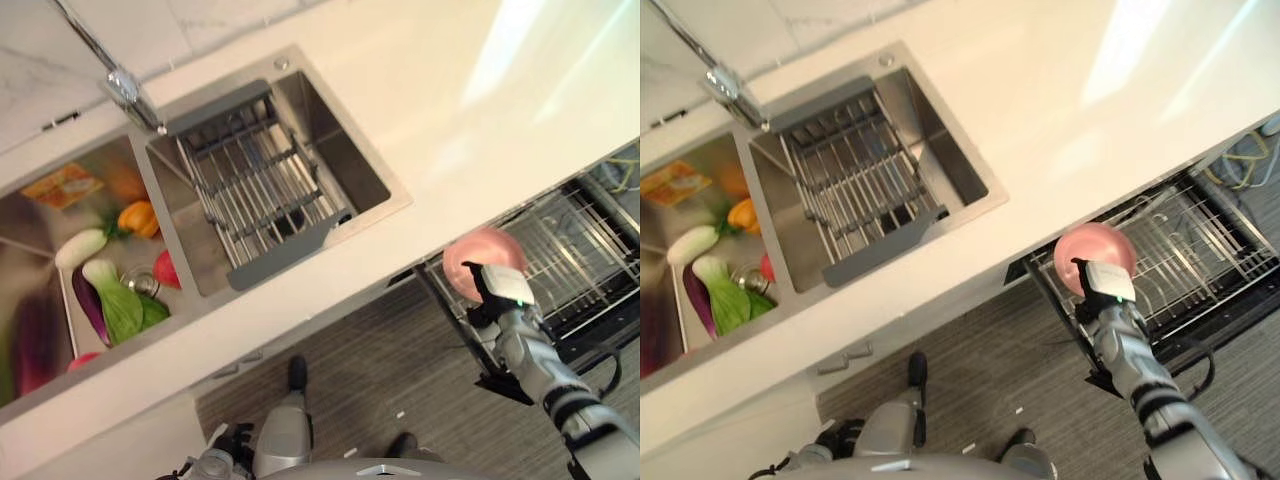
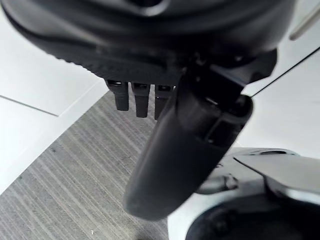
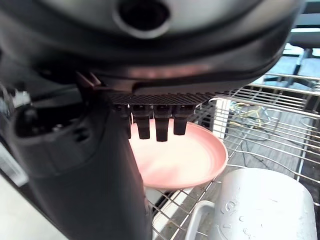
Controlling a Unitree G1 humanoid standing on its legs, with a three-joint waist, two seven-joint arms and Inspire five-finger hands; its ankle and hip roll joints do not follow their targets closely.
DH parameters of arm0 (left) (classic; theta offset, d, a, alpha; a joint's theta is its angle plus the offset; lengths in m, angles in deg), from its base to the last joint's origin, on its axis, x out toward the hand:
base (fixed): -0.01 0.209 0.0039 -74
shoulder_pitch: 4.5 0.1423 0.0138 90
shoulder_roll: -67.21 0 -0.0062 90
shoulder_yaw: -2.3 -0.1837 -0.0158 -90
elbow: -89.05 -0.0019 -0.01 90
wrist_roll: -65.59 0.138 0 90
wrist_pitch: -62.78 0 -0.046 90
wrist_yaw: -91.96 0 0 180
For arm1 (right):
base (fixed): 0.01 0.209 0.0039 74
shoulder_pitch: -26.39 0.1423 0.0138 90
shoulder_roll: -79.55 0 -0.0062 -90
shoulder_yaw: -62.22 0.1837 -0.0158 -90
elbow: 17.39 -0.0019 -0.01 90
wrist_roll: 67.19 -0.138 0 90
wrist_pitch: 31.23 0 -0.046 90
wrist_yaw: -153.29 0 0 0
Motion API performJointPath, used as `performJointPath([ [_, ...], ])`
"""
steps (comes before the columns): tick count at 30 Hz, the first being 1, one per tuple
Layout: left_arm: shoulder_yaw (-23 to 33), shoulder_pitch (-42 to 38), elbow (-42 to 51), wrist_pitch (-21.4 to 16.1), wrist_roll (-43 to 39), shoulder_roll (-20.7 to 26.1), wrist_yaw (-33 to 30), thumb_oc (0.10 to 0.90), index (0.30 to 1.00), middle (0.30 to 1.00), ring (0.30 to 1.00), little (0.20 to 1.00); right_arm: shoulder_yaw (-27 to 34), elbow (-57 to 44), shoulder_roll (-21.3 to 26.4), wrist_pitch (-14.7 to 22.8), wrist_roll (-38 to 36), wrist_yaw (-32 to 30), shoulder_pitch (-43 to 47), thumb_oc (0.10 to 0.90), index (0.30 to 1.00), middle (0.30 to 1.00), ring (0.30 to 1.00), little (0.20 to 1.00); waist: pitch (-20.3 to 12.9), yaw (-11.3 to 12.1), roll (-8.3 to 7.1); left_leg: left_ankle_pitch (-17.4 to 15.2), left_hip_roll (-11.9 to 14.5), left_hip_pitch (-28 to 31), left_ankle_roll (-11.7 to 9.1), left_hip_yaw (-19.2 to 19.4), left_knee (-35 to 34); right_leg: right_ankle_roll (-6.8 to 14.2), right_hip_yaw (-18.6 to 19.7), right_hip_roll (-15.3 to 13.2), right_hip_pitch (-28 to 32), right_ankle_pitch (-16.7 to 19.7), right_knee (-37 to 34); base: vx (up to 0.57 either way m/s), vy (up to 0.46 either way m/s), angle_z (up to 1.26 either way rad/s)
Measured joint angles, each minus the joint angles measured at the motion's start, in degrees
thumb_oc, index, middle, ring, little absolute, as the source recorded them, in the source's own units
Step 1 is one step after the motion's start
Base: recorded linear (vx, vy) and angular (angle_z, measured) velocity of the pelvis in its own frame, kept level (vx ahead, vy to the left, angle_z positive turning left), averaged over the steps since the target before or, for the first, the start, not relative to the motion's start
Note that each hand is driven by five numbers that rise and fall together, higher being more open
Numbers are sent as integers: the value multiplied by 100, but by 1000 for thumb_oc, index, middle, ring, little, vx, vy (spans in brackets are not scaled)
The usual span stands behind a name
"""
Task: Place the dishes in the dishwasher.
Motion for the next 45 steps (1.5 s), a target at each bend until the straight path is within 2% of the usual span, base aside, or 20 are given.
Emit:
performJointPath([
  [1, 130, 30, 0, 46, 19, 178, -11, 800, 900, 900, 900, 900, 230, -187, -30, -7, -35, -13, -120, 800, 900, 900, 900, 900, -95, -203, -141, -55, 10, 9, -66, 2, 9, -109, -82, 29, -56, 317, 0, 19, -77, 4],
  [4, 281, 152, 21, 47, 19, 129, -27, 800, 900, 900, 900, 900, 756, -814, 357, -113, -214, 53, -674, 800, 900, 900, 900, 900, -189, -282, -72, -38, 155, 153, -89, 34, -2, -183, -24, 199, 20, 278, -1, 7, -66, -10],
  [6, 436, 359, 9, 81, 19, 35, -37, 800, 900, 900, 900, 900, 1541, -1585, 641, -97, -234, 55, -989, 800, 900, 900, 900, 900, -258, -510, -54, -39, 151, 392, -90, 165, -2, -185, 108, 176, 168, 277, -2, 5, -60, -31],
  [10, 425, 431, -114, 220, 16, 50, -37, 800, 900, 900, 900, 900, 3065, -1712, 764, -176, -662, -588, -1080, 800, 900, 900, 900, 900, -543, -643, -109, -48, 169, 591, -102, 474, -8, -198, 415, 161, 144, 272, -1, -31, -20, -31],
  [12, 425, 431, -114, 220, 16, 50, -37, 800, 900, 900, 900, 900, 3065, -1712, 764, -176, -662, -588, -1080, 800, 900, 900, 900, 900, -543, -643, -109, -48, 169, 591, -102, 474, -8, -198, 415, 161, 144, 272, -1, -32, -4, -18],
  [13, 395, 455, -139, 247, 17, 83, -35, 800, 900, 900, 900, 900, 3380, -1121, 1071, -293, -694, -768, -1089, 800, 900, 900, 900, 900, -624, -660, -149, -48, 171, 611, -102, 622, -7, -244, 518, 157, 82, 311, 1, 11, -32, -24],
  [14, 390, 445, -210, 256, 18, 105, -31, 800, 900, 900, 900, 900, 3513, -645, 1132, -340, -799, -805, -1188, 496, 444, 444, 444, 444, -672, -719, -184, -54, 183, 611, -110, 643, -8, -249, 539, 157, 61, 318, -1, 91, -63, -24],
  [15, 370, 430, -298, 258, 19, 116, -28, 800, 900, 900, 900, 900, 3569, 108, 1165, -298, -940, -869, -1373, 400, 300, 300, 300, 300, -738, -743, -196, -119, 213, 624, -194, 670, -8, -246, 564, 186, 61, 317, -5, 24, -40, -3],
  [17, 327, 416, -367, 254, 19, 113, -21, 800, 900, 900, 900, 900, 3575, 707, 1173, -304, -1055, -863, -1518, 400, 300, 300, 300, 300, -795, -748, -170, -219, 262, 630, -310, 695, -9, -229, 574, 223, 61, 310, -11, -29, -1, 1],
  [18, 307, 366, -502, 256, 19, 96, 7, 800, 900, 900, 900, 900, 3636, 1910, 1172, -257, -1413, -835, -1598, 400, 300, 300, 300, 300, -866, -726, -147, -312, 272, 631, -421, 688, -6, -200, 578, 237, 63, 330, -6, 0, 0, 0],
  [19, 206, 388, -508, 242, 12, 80, 14, 800, 900, 900, 900, 900, 3838, 2741, 1167, -400, -1777, -816, -1609, 400, 300, 300, 300, 300, -942, -715, -93, -323, 224, 568, -414, 706, -7, -161, 570, 176, -6, 351, -8, 81, -41, -3],
  [21, 170, 408, -528, 247, 4, 15, 18, 800, 900, 900, 900, 900, 4019, 3379, 1066, -511, -2196, -849, -1784, 400, 300, 300, 300, 300, -976, -801, -33, -322, 174, 549, -404, 723, -6, -137, 604, 133, -22, 385, -9, 82, -31, -4],
  [24, 169, 412, -641, 250, 7, -88, 19, 800, 900, 900, 900, 900, 3913, 3466, 614, -560, -2690, -635, -2049, 400, 300, 300, 300, 300, -1007, -990, 167, -342, 173, 561, -389, 751, -8, -99, 633, 123, -8, 366, -31, 17, -4, -9],
  [27, 223, 374, -671, 244, 5, -155, 4, 800, 900, 900, 900, 900, 3157, 3229, 192, -532, -2779, -429, -2041, 400, 300, 300, 300, 300, -1009, -988, 280, -339, 186, 559, -389, 728, -5, -100, 623, 138, -1, 371, -31, 12, 2, 0],
  [30, 309, 393, -666, 167, 4, -223, -18, 800, 900, 900, 900, 900, 2263, 2689, -356, -497, -2795, -309, -1766, 400, 300, 300, 300, 300, -979, -873, 369, -311, 159, 457, -380, 586, -3, -100, 471, 128, 13, 371, -34, 12, 19, 22],
  [33, 396, 401, -519, 102, -5, -272, -12, 800, 900, 900, 900, 900, 1595, 2616, -609, -385, -2783, 20, -1016, 400, 300, 300, 300, 300, -908, -483, 460, -270, 17, 417, -351, 318, -4, -85, 174, 29, 165, 383, -28, -1, 20, 49],
  [35, 394, 385, -378, 60, -7, -275, -14, 800, 900, 900, 900, 900, 1414, 2655, -570, -306, -2771, 87, -638, 400, 300, 300, 300, 300, -891, -383, 468, -242, -63, 339, -312, 104, -3, -47, -30, -19, 210, 365, -11, 0, 15, 70],
  [36, 396, 405, -309, 25, -8, -263, -16, 800, 900, 900, 900, 900, 1407, 3001, -554, -578, -2804, 102, -256, 400, 300, 300, 300, 300, -853, -123, 444, -222, -130, 262, -292, -45, 2, -21, -203, -47, 296, 351, -7, 3, 9, 73],
  [38, 401, 394, -214, 9, -10, -258, -18, 800, 900, 900, 900, 900, 1358, 3076, -520, -557, -2783, 169, -312, 400, 300, 300, 300, 300, -786, -100, 382, -207, -195, 206, -273, -262, -1, 2, -430, -73, 373, 334, -7, 6, 4, 62],
  [45, 409, 442, -281, -1, -11, -251, 31, 800, 900, 900, 900, 900, 897, 3022, -442, -791, -2397, 328, 67, 400, 300, 300, 300, 300, -653, 362, 233, -95, -443, -35, -228, -902, -1, 144, -1230, -115, 677, 202, -14, 42, -7, 56],
])
